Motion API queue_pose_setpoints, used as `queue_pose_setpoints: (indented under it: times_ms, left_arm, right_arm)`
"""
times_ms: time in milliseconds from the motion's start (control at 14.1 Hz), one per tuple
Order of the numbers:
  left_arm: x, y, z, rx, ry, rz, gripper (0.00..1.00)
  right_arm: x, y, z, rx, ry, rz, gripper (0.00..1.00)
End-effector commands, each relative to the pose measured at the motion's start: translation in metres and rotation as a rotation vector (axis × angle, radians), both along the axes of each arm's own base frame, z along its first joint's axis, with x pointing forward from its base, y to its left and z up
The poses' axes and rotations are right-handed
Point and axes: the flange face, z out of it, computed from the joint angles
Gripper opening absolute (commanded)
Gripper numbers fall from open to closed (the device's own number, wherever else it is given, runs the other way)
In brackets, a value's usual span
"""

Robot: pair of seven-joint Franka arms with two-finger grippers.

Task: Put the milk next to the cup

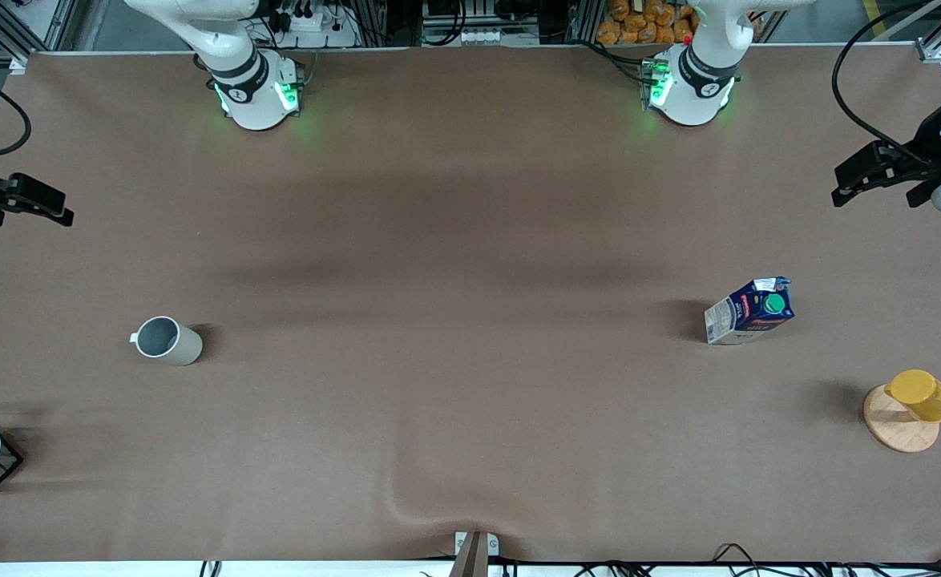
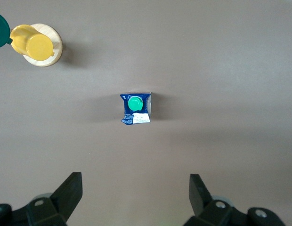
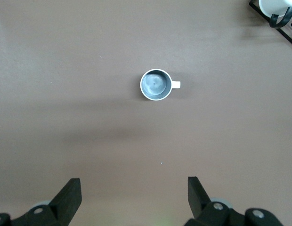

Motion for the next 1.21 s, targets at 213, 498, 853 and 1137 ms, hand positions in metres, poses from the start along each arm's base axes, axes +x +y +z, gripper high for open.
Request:
queue_pose_setpoints:
  times_ms: [213, 498, 853, 1137]
  left_arm:
    - [-0.004, 0.004, 0.003, 0.022, 0.001, -0.016, 1.0]
    - [-0.002, 0.003, 0.007, -0.009, -0.007, -0.007, 1.0]
    - [0.01, 0.006, -0.018, 0.004, 0.04, 0.009, 1.0]
    - [0.034, 0.024, -0.063, 0.0, 0.105, 0.02, 1.0]
  right_arm:
    - [-0.001, 0.002, 0.001, -0.017, -0.003, -0.007, 1.0]
    - [0.0, 0.002, -0.002, -0.017, 0.004, -0.009, 1.0]
    - [0.001, 0.001, -0.003, -0.016, 0.005, -0.009, 1.0]
    - [0.015, -0.012, -0.039, -0.009, 0.077, -0.032, 1.0]
